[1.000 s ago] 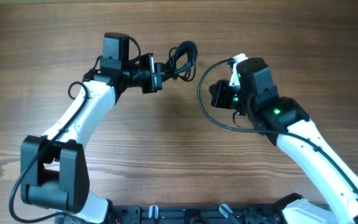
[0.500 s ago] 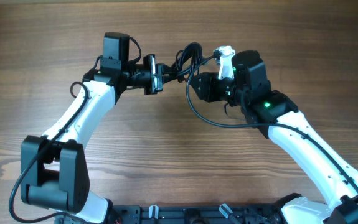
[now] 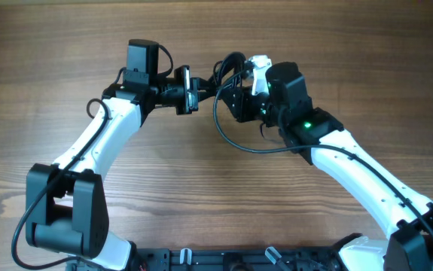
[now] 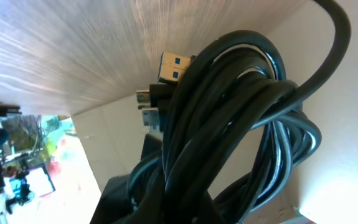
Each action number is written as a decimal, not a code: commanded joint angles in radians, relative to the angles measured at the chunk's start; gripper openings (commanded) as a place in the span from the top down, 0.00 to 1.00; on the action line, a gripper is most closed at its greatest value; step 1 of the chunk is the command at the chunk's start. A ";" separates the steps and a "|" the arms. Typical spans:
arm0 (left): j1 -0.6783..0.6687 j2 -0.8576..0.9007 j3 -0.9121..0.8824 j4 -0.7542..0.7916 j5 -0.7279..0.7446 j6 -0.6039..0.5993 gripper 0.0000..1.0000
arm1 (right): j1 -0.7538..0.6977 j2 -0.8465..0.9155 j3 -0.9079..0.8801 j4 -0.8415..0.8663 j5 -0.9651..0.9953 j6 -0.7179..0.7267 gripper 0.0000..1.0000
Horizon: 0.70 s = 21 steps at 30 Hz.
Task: Untangle cables
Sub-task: 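Grasp a cable loop with the right gripper and pull it rightward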
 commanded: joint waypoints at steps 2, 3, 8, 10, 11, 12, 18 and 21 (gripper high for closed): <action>-0.006 -0.022 0.019 -0.011 0.058 0.028 0.96 | -0.010 0.017 -0.006 0.022 0.151 0.089 0.89; -0.005 -0.022 0.019 -0.011 0.057 0.028 0.96 | -0.011 0.017 -0.006 0.015 0.151 0.093 0.93; 0.050 -0.022 0.019 -0.011 0.042 0.106 0.96 | -0.057 -0.060 -0.006 -0.169 0.155 0.151 0.96; 0.079 -0.022 0.019 -0.011 0.023 0.138 0.96 | -0.091 -0.123 -0.006 -0.247 0.154 0.148 0.96; 0.094 -0.022 0.019 -0.011 0.001 0.163 0.96 | -0.114 -0.172 -0.006 -0.303 0.150 0.146 0.96; 0.103 -0.022 0.019 -0.011 -0.017 0.188 0.96 | -0.124 -0.202 -0.006 -0.333 0.146 0.132 0.96; 0.118 -0.022 0.019 -0.011 -0.126 0.358 0.96 | -0.134 -0.319 -0.006 -0.431 -0.009 -0.029 0.96; 0.122 -0.022 0.019 -0.011 -0.210 0.495 0.96 | -0.134 -0.325 0.006 -0.489 -0.038 -0.123 0.96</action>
